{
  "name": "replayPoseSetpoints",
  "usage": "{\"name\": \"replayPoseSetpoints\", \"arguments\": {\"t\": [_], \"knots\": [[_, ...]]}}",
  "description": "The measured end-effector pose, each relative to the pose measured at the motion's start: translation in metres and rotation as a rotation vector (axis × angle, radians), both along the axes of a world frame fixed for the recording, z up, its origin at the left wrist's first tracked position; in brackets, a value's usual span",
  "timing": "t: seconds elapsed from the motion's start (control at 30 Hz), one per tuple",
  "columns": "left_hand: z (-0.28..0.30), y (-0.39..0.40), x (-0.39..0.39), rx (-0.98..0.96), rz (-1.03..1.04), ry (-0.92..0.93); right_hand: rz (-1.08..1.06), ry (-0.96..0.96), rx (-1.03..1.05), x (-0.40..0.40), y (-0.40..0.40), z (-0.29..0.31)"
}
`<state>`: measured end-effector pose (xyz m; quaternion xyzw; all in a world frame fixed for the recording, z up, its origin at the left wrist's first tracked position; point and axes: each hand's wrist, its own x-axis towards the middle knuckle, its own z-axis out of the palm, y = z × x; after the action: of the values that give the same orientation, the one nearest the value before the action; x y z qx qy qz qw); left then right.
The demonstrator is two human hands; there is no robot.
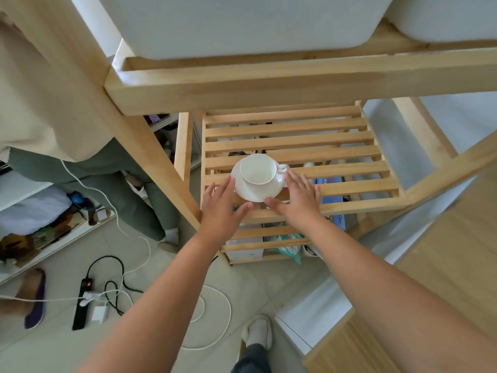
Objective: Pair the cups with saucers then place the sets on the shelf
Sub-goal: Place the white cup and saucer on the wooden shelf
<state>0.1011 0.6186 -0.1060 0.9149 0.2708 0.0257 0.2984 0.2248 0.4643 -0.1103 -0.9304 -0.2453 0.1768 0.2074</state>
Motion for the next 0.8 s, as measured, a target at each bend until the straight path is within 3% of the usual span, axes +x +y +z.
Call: {"name": "replayPoseSetpoints", "arguments": {"t": [0.37, 0.8], "knots": [[-0.016, 0.020, 0.050, 0.148, 0.099, -0.018, 0.033, -0.170, -0.026, 0.036, 0.042, -0.009], [-0.021, 0.045, 0.110, 0.179, 0.285, 0.017, -0.017, -0.144, -0.068, 0.079, 0.096, -0.012]]}}
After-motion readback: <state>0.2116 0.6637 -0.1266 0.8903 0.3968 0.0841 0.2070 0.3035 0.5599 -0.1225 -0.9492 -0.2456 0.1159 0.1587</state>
